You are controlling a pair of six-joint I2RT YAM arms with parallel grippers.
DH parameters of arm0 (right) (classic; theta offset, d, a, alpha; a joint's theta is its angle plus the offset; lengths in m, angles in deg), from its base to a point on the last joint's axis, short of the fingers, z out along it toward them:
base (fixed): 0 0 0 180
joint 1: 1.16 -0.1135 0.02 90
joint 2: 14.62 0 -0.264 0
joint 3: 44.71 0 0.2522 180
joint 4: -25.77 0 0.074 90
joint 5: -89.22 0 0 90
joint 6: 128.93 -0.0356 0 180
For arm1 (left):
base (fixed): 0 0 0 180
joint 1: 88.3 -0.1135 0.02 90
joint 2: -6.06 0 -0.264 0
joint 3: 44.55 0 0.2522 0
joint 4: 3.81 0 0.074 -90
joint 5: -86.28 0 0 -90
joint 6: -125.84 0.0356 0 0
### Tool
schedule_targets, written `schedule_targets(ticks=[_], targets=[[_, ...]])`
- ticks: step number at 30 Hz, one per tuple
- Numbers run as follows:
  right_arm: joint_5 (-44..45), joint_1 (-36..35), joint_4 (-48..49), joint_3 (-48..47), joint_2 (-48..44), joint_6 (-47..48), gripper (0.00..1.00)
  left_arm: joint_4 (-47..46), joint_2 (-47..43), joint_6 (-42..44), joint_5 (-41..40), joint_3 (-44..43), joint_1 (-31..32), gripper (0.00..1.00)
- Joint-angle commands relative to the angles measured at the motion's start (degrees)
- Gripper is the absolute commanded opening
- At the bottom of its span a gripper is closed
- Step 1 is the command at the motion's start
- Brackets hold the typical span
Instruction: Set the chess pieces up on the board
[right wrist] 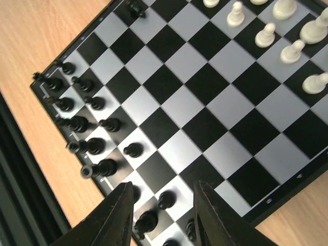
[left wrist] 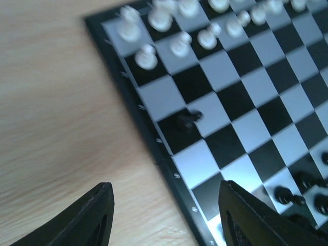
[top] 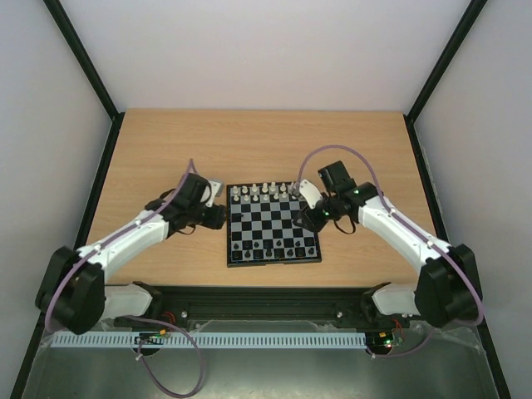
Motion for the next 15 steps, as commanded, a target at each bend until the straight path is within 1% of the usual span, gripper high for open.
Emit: schedule_targets(ticks=[1,5,9,15], targets=[[-5.4,1.1,1.9,5.9,-5.4,-1.5,0.35,4.2,5.6,4.3,3.0,-5.7,4.0,0.57],[-5.1,1.2,5.3,9.4,-9.4,-2.2,0.38,5.5,10.2,6.4,-2.0,-7.9,4.8,0.6],[-4.7,1.2,6.1,9.5,-11.4,-2.6,0.39,3.6,12.6,7.4,1.5,-10.4,4.8,0.6],[-4.8,1.2,6.0,10.7,-15.4,-2.5,0.4,3.5,18.9,13.1,5.2,-16.8,5.0,0.54]])
